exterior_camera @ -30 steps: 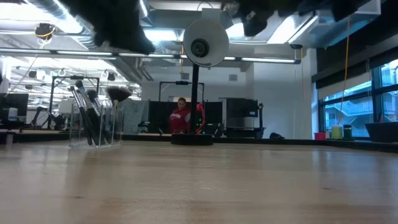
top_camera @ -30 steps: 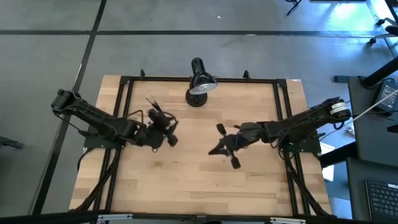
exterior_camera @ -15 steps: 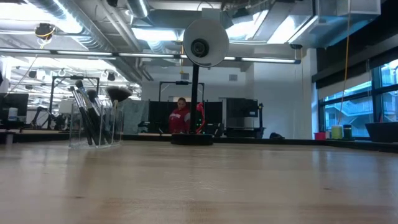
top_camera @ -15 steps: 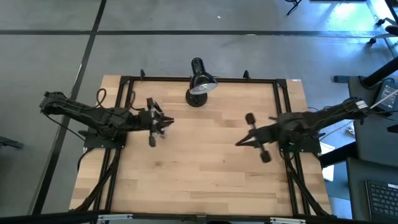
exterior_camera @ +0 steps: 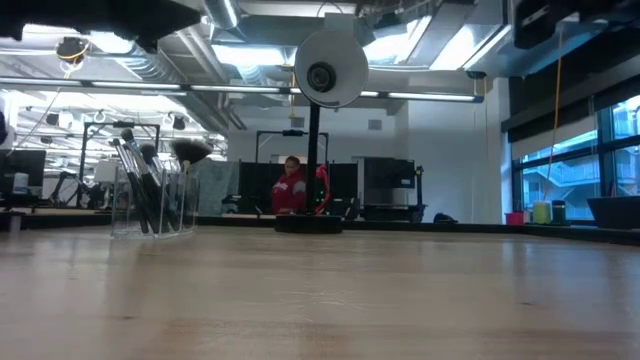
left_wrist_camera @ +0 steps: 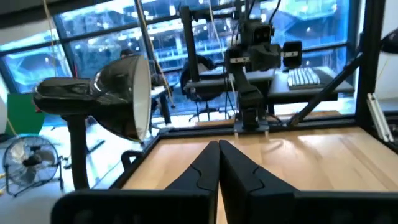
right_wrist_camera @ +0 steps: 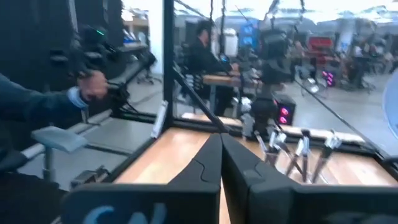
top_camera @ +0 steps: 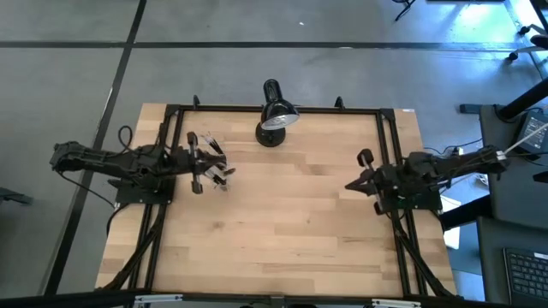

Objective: Sort items
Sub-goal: Return to Home Position

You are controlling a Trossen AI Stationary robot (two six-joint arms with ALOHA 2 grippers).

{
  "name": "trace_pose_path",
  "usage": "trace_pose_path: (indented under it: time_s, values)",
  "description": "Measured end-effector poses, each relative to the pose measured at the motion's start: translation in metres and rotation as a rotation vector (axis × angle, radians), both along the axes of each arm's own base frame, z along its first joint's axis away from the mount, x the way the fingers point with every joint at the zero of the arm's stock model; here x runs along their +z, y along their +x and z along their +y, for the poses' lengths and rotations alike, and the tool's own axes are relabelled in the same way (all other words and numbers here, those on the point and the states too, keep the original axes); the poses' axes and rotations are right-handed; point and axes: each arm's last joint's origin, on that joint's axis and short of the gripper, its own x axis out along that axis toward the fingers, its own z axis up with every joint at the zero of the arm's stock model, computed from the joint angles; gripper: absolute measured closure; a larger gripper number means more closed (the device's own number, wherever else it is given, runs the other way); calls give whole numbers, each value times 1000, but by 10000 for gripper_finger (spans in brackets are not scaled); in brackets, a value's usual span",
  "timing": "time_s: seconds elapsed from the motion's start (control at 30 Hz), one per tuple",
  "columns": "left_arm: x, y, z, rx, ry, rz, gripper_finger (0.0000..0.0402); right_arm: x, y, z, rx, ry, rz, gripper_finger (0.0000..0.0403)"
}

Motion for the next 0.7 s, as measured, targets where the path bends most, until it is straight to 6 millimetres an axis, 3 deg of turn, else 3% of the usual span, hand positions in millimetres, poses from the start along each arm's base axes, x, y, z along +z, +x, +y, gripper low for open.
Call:
trace_pose_path:
  time_s: [0.3, 0.7]
  values:
    - [-19, -20, 5, -59, 7, -72, 398, -18, -16, -3, 29, 22, -41, 398]
    - [-25, -32, 5, -77, -1, -57, 399, -44, -13, -7, -29, 40, -125, 398]
